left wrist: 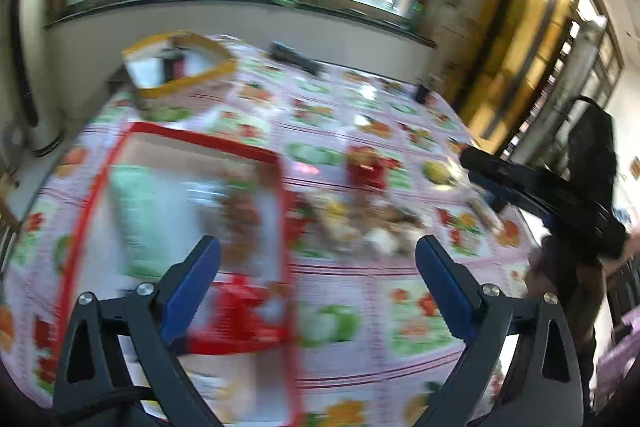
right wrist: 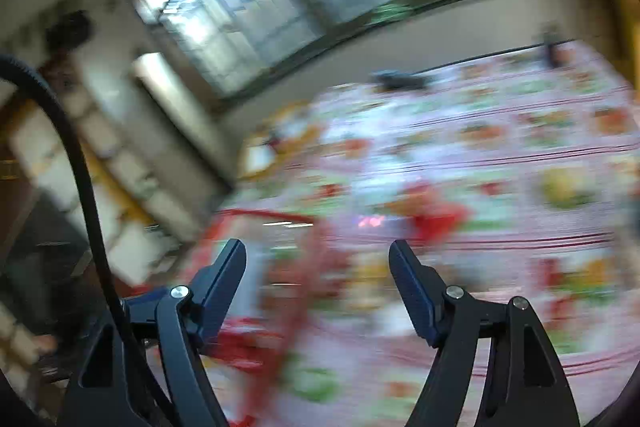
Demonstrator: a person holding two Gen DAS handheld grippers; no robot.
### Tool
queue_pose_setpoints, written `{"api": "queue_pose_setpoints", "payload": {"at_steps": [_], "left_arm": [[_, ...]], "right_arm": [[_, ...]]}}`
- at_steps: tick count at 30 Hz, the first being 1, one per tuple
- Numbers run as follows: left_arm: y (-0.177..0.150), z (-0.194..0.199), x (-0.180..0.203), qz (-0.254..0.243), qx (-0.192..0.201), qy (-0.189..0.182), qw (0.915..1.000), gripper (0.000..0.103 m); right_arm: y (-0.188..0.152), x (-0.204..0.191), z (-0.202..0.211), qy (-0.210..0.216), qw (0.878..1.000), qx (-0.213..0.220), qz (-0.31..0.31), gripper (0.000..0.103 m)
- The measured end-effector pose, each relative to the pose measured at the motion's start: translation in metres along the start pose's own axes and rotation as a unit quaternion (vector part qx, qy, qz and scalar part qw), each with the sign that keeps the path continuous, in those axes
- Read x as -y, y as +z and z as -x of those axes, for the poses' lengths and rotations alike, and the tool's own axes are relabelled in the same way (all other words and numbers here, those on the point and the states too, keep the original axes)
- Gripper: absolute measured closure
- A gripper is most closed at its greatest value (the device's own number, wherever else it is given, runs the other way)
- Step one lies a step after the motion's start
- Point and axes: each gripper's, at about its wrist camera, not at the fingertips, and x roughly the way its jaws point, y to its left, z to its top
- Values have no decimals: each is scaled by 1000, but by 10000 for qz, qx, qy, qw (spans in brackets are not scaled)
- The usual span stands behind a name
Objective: Organize snacks
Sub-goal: 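Carry both bags into the tray and open both tools, then grasp the white wrapped bar with the right tool while the left grasps a clear white-snack bag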
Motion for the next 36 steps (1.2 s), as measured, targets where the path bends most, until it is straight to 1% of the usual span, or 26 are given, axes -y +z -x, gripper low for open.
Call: {"api": "queue_pose_setpoints", "payload": {"at_steps": [1, 2, 4, 5, 7, 8, 10, 11, 12, 14, 15, 16, 18, 21, 23, 25, 26, 27, 28, 29, 31, 34, 36], "left_arm": [[-1, -8, 13, -71, -61, -20, 10000, 5], [-2, -21, 31, -191, -183, -47, 9996, 5], [-3, -38, 51, -283, -291, -109, 9991, 5], [-4, -50, 63, -317, -376, -148, 9987, 5], [-8, -74, 81, -407, -562, -220, 9974, 5], [-11, -78, 85, -460, -594, -182, 9970, 5], [-18, -89, 89, -473, -687, -25, 9965, 5], [-18, -92, 90, -459, -701, -23, 9965, 5], [-19, -95, 90, -452, -723, 0, 9964, 5], [-20, -99, 90, -499, -732, 84, 9960, 5], [-21, -100, 90, -519, -742, 105, 9958, 5], [-21, -102, 90, -529, -766, 110, 9956, 5], [-21, -108, 91, -548, -824, 122, 9950, 5], [-23, -111, 88, -550, -859, 140, 9947, 5], [-23, -114, 89, -537, -889, 69, 9946, 5], [-23, -116, 92, -572, -898, 23, 9943, 5], [-23, -116, 94, -604, -880, -11, 9943, 5], [-24, -118, 95, -624, -891, -7, 9941, 5], [-23, -120, 97, -642, -920, 6, 9937, 5], [-23, -122, 99, -661, -948, -6, 9933, 5], [-22, -126, 101, -635, -968, 33, 9933, 5], [-22, -134, 104, -603, -1058, 7, 9926, 6], [-23, -137, 109, -622, -1107, 25, 9919, 14]], "right_arm": [[4, 19, 9, -360, 9993, 44, 0, 29], [7, 33, 14, -624, 9980, 60, -40, 29], [10, 72, 26, -1175, 9928, 67, -202, 30], [9, 88, 31, -1257, 9915, 119, -302, 32], [5, 115, 40, -1287, 9895, 311, -586, 34], [2, 132, 45, -1307, 9867, 386, -882, 37], [-1, 155, 52, -1324, 9810, 426, -1352, 39], [-1, 159, 53, -1366, 9795, 421, -1418, 39], [-3, 167, 52, -1521, 9773, 344, -1434, 39], [-7, 171, 50, -1888, 9706, 230, -1473, 41], [-8, 172, 49, -2068, 9677, 151, -1435, 43], [-7, 172, 46, -2217, 9653, 81, -1379, 43], [-7, 174, 38, -2388, 9622, -85, -1310, 43], [-11, 181, 36, -2707, 9546, -155, -1232, 43], [-13, 184, 30, -2872, 9504, -269, -1161, 43], [-16, 184, 23, -2928, 9491, -396, -1094, 44], [-16, 183, 20, -2963, 9484, -437, -1043, 47], [-17, 180, 17, -3001, 9476, -484, -985, 57], [-18, 178, 13, -3084, 9453, -544, -913, 60], [-18, 176, 12, -3180, 9428, -544, -839, 70], [-20, 168, 7, -3217, 9422, -613, -708, 70], [-23, 159, 3, -3100, 9462, -677, -628, 71], [-23, 158, 0, -2910, 9517, -673, -707, 71]]}}
